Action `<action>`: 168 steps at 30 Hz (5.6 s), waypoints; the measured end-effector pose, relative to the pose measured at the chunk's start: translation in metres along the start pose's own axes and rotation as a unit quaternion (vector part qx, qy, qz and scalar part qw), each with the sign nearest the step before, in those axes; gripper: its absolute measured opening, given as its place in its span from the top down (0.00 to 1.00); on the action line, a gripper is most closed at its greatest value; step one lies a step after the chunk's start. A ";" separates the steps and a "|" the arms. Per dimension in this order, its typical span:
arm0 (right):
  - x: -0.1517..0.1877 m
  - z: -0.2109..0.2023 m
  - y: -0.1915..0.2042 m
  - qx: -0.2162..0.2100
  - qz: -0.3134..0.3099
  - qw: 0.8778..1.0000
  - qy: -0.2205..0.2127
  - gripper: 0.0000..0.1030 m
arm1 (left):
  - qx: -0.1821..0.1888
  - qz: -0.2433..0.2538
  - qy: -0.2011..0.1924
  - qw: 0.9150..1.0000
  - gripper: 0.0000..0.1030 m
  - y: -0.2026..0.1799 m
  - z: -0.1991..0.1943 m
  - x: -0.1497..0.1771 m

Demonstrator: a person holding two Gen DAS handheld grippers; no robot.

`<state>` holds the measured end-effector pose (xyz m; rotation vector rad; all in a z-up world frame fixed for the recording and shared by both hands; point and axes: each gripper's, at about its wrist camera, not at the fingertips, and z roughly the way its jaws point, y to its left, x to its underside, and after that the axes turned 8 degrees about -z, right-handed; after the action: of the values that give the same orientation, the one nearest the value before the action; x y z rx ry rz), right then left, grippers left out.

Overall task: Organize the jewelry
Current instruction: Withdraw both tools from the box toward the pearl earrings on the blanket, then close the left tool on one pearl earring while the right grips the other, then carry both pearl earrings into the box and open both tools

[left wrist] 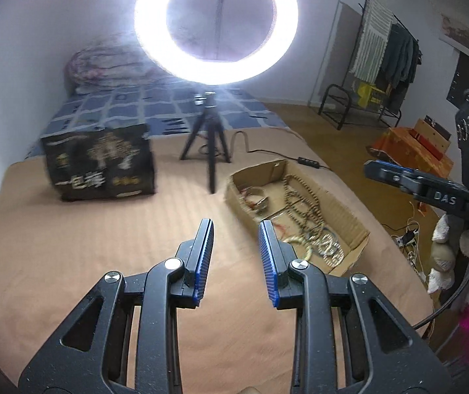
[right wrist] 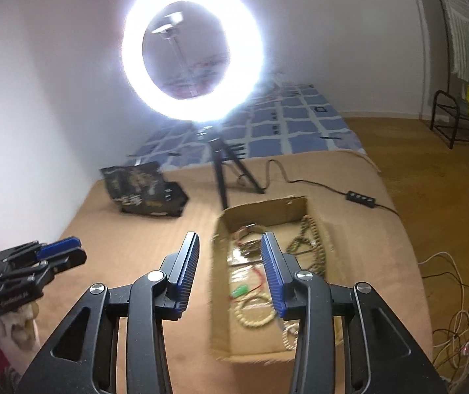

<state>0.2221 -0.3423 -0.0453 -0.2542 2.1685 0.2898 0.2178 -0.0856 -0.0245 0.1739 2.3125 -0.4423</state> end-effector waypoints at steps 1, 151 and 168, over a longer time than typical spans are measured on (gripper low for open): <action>0.002 -0.002 0.007 -0.005 -0.004 1.000 -0.001 0.63 | -0.003 -0.003 -0.001 1.000 0.73 0.005 -0.005 0.003; 0.001 0.100 -0.051 0.044 -0.026 0.998 0.045 0.92 | 0.051 0.010 0.037 0.998 0.91 -0.093 0.139 -0.009; -0.002 0.089 -0.052 0.099 -0.035 0.994 0.036 0.28 | 0.039 0.023 0.036 0.998 0.59 -0.097 0.135 -0.006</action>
<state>0.3070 -0.3652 -0.0994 -0.2295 2.2345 0.0244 0.2866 -0.2246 -0.0827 0.2859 2.3584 -0.5118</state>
